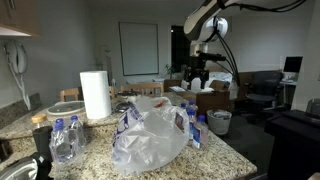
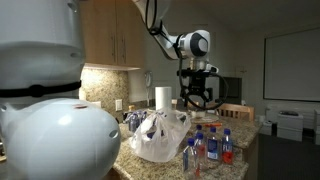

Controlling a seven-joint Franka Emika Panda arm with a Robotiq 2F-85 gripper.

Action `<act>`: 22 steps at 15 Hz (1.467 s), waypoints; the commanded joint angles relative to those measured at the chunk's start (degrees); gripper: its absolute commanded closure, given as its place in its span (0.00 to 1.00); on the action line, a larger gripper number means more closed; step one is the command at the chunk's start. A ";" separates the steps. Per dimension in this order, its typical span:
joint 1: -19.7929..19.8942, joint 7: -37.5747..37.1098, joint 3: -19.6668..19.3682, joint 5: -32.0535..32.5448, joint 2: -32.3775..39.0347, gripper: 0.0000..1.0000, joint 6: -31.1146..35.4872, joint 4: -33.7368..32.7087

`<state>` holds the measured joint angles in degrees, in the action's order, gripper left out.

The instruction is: Place five empty water bottles inside the clear plastic bag

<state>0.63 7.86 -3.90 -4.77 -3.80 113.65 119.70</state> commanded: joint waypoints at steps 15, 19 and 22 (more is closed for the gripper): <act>1.13 -7.11 0.12 -3.79 14.89 0.00 14.63 0.24; 0.31 -13.46 -0.09 0.70 18.12 0.00 14.37 -1.75; 0.31 -17.06 -0.39 2.36 19.36 0.26 13.25 -1.92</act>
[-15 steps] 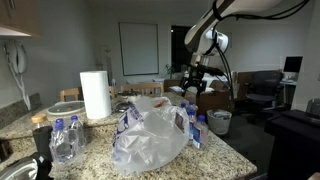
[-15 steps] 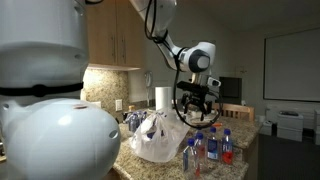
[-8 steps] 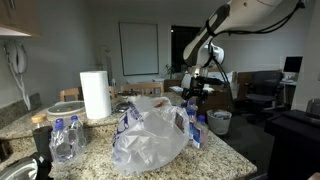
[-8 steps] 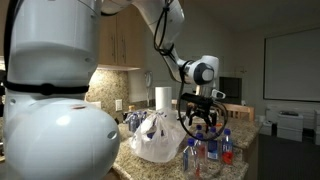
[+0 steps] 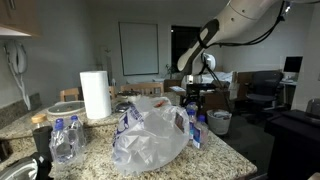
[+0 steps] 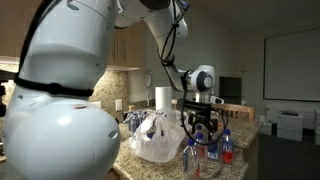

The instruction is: Place five empty water bottles inside the clear plastic bag

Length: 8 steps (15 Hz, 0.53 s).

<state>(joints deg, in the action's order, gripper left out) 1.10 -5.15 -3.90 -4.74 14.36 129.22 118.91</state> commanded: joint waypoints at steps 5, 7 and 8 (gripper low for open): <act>0.10 -3.93 -0.01 1.63 2.45 0.59 -5.17 -2.52; -0.15 -4.26 0.04 2.01 2.40 0.72 -6.19 -3.35; -0.19 -4.31 0.07 2.06 2.42 0.77 -6.81 -3.97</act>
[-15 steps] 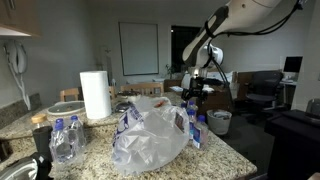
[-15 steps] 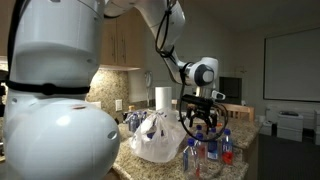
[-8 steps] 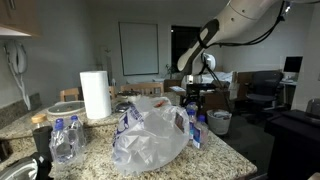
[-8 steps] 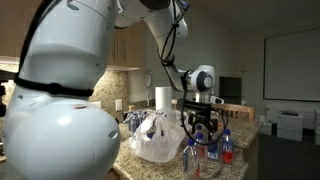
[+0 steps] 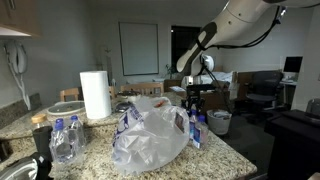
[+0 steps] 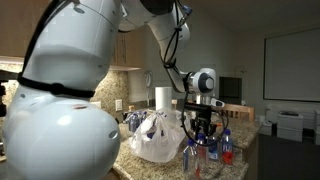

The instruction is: Place five empty water bottles inside the clear plastic bag

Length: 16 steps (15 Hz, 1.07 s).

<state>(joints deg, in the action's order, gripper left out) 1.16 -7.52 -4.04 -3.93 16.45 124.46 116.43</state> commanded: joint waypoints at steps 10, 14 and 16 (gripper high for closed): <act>0.03 0.50 1.03 -0.45 -6.88 0.85 -11.73 -1.37; -0.83 -1.32 1.85 0.58 -15.40 0.85 -20.99 -3.19; -1.22 -2.70 2.72 0.70 -18.78 0.85 -23.59 -5.32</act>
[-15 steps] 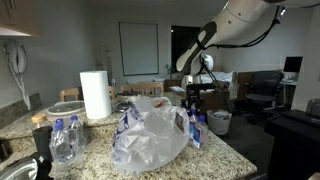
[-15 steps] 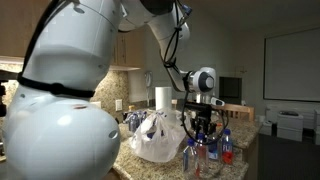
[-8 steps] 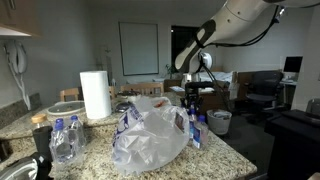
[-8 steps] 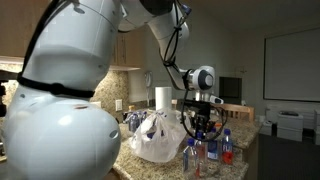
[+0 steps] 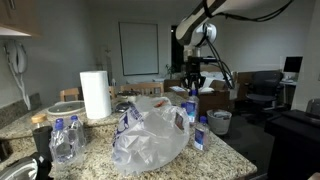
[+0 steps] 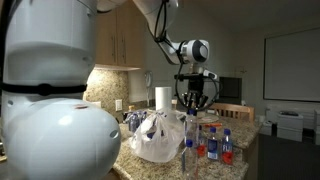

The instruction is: Place five empty water bottles inside the clear plastic bag

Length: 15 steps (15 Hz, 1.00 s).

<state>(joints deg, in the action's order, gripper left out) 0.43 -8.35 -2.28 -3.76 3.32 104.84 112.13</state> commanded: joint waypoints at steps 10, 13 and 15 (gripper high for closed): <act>-3.80 4.43 4.56 -23.47 1.27 0.86 -1.81 -9.26; -2.85 5.51 4.74 -33.11 5.59 0.86 1.74 -9.04; -2.45 6.56 5.08 -38.12 7.79 0.86 3.98 -8.68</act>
<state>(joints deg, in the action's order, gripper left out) -3.24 -4.20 2.19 -35.17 8.14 106.88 104.31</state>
